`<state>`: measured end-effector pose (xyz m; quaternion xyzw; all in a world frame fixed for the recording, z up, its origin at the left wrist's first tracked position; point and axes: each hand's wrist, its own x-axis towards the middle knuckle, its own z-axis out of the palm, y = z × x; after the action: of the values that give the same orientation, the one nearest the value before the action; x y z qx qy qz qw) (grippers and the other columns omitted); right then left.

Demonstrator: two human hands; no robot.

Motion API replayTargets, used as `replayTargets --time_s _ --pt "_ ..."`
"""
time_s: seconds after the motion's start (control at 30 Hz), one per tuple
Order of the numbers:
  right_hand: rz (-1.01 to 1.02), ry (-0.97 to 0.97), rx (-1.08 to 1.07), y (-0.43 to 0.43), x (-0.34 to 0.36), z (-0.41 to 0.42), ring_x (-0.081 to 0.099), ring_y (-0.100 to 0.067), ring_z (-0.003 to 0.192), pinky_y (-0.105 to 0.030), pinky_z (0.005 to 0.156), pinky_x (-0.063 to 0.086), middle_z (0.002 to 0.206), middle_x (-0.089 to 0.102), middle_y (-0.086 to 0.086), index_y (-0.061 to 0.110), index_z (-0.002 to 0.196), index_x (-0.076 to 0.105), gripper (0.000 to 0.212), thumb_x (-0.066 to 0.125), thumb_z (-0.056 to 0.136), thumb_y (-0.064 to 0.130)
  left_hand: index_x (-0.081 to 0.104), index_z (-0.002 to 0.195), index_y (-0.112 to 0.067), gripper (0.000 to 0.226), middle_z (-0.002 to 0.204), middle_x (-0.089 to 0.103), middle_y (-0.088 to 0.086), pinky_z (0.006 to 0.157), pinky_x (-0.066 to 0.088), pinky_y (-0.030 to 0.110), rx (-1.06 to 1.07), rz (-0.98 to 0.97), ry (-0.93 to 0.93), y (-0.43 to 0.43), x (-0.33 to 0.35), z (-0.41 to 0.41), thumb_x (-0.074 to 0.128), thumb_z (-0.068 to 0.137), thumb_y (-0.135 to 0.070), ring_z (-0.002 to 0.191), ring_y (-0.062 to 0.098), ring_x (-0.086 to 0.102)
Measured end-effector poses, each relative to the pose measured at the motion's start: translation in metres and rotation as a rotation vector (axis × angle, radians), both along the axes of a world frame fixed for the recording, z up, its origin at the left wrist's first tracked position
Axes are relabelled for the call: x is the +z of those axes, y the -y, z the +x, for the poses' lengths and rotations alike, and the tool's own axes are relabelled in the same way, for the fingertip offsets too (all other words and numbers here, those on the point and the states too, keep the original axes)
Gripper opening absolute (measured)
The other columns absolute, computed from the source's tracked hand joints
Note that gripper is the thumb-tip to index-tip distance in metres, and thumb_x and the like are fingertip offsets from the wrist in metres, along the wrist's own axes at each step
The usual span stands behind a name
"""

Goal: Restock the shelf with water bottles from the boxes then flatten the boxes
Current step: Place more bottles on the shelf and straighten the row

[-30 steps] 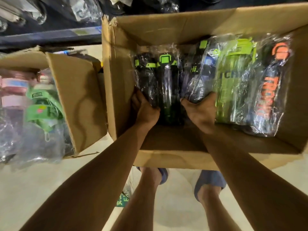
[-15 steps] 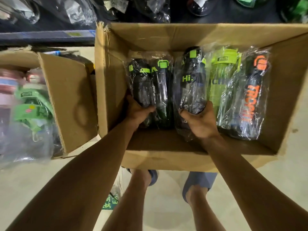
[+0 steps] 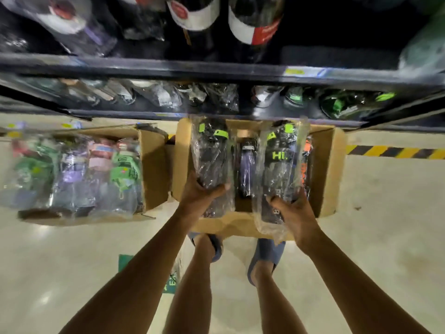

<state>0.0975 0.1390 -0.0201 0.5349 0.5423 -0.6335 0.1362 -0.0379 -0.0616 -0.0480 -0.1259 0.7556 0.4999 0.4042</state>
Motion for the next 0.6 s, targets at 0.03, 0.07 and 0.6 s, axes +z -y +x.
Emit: replayTargets --time_s 0.03,0.07,0.6 --pt "-0.012 -0.035 -0.006 0.001 0.031 0.005 0.076 -0.009 0.090 -0.028 0.076 0.061 0.104 0.078 0.007 0.028 0.124 0.058 0.051 0.080 0.085 0.003 0.061 0.120 -0.026 0.053 0.101 0.078 -0.009 0.069 0.062 0.029 0.021 0.028 0.009 0.000 0.036 0.003 0.091 0.077 -0.019 0.091 0.011 0.075" --pt "-0.025 -0.075 0.003 0.002 0.065 0.009 0.076 -0.008 0.091 -0.025 0.074 0.061 0.102 0.079 0.010 0.029 0.124 0.058 0.052 0.076 0.087 -0.002 0.064 0.113 -0.026 0.042 0.092 0.078 -0.012 0.063 0.059 0.024 0.040 0.045 0.013 -0.001 0.077 0.006 0.088 0.080 -0.018 0.084 0.012 0.075" --pt "-0.041 -0.508 0.054 0.023 0.492 0.082 0.070 -0.025 0.114 -0.048 0.092 0.058 0.123 0.074 -0.001 0.029 0.140 0.055 0.094 0.095 0.057 0.050 0.044 0.148 -0.039 0.095 0.140 0.063 -0.002 0.109 0.049 0.045 0.219 0.387 -0.127 0.020 0.534 0.101 0.089 0.067 -0.059 0.124 0.020 0.064"
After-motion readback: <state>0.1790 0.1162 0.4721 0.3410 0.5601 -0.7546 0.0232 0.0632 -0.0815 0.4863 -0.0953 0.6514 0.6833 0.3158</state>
